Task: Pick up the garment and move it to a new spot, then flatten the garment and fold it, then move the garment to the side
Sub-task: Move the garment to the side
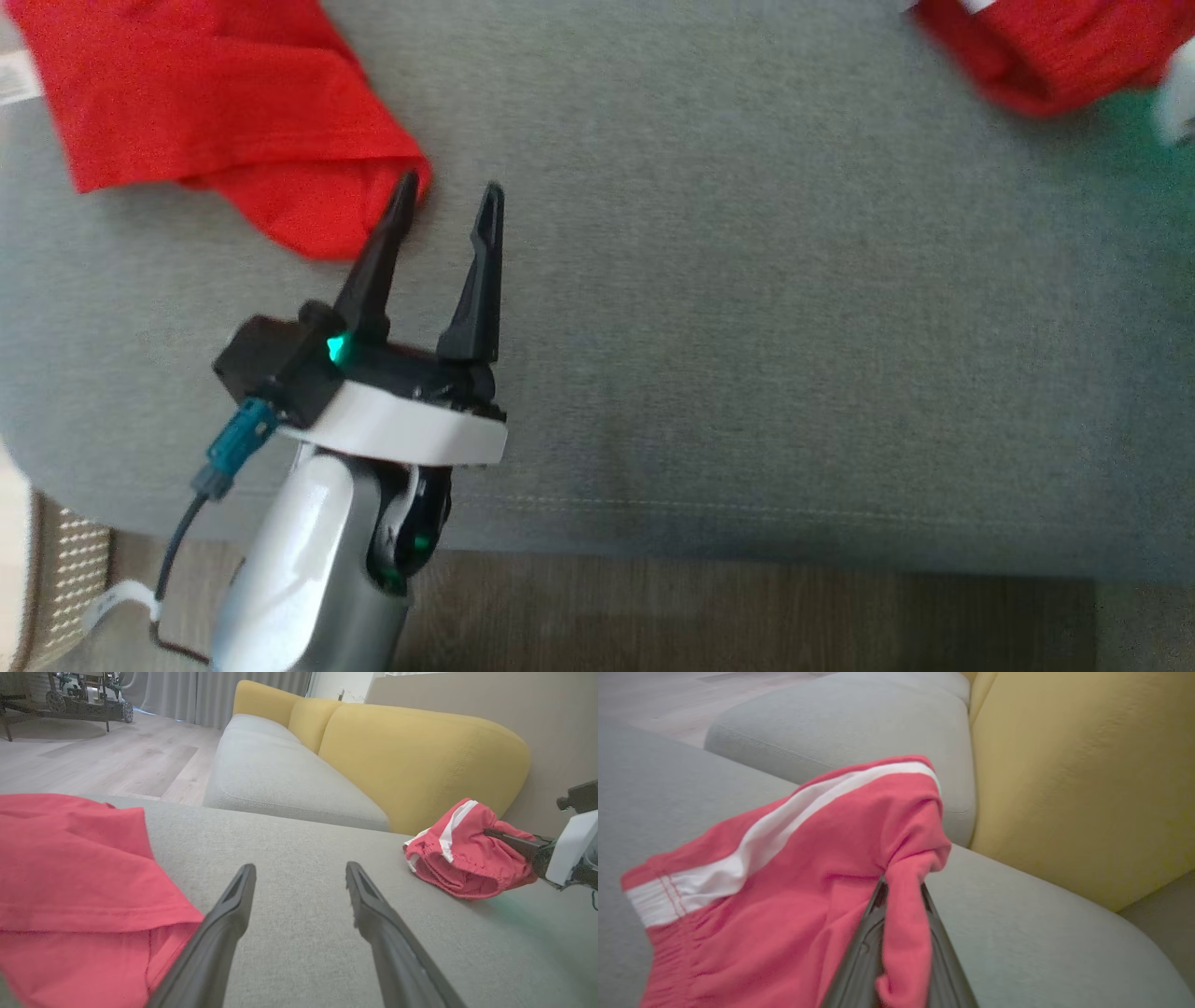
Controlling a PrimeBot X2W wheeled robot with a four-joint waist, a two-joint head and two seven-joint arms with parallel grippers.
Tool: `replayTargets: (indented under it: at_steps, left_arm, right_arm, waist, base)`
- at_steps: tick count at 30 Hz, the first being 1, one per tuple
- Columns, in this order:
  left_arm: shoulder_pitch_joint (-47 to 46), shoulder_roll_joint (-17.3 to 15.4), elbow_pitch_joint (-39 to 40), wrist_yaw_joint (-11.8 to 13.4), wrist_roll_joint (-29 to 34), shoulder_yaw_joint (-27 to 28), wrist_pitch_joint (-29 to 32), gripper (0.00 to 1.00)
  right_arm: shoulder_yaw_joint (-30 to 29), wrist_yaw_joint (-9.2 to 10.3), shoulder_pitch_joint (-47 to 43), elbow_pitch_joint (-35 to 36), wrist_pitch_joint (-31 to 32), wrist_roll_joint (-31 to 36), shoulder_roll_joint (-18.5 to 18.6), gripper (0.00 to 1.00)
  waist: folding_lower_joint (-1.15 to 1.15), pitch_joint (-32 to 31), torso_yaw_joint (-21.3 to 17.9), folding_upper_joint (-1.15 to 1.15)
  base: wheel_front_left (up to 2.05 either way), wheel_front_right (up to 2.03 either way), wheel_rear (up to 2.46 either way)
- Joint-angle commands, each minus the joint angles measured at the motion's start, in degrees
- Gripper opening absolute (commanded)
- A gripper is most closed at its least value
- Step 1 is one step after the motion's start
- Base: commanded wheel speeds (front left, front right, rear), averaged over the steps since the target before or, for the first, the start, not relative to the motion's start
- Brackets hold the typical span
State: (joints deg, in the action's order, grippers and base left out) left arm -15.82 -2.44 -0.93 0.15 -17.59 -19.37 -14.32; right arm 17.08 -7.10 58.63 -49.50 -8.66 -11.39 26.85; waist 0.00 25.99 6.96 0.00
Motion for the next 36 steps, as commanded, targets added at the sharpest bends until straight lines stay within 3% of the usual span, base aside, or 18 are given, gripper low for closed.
replayTargets:
  at_steps: [1,11,18,25,26,36]
  left_arm:
    - [-2.02,-0.43,2.42,-0.48,0.60,1.62,-0.68,1.00]
    - [-7.64,-0.43,4.54,-2.29,3.14,1.51,-0.68,1.00]
    - [-9.53,-0.43,6.05,-3.49,4.72,2.48,-0.68,1.00]
    - [-9.53,-0.43,5.71,-4.53,5.45,3.26,-0.68,1.00]
    - [-9.29,-0.43,5.52,-4.73,5.43,3.44,-0.68,1.00]
    - [-7.95,-0.43,4.59,-4.40,3.99,3.95,-0.68,1.00]
  right_arm:
    - [0.06,-0.39,1.81,1.80,-0.55,-1.44,2.06,0.00]
    - [-4.37,-0.39,6.35,2.20,0.78,-3.67,9.57,0.00]
    - [-11.03,-0.39,7.53,3.27,1.78,-1.34,10.34,0.00]
    - [-16.46,-0.39,6.24,4.88,1.61,-1.00,8.36,0.00]
    - [-16.98,-0.39,5.64,5.75,1.49,-0.95,7.52,0.98]
    - [-19.95,-0.39,3.01,9.73,1.59,0.13,6.02,1.00]
  waist:
    - [0.00,1.94,-1.95,0.00]
    - [0.00,8.08,-6.98,0.00]
    - [0.00,12.11,-9.97,0.00]
    - [0.00,13.43,-11.05,0.00]
    - [0.00,13.37,-10.96,0.00]
    - [0.00,10.59,-9.00,0.00]
  base:
    - [0.00,0.00,0.00]
    - [0.00,0.00,0.00]
    - [0.00,0.00,0.00]
    - [0.00,0.00,0.00]
    - [0.00,0.00,0.00]
    - [0.00,0.00,0.00]
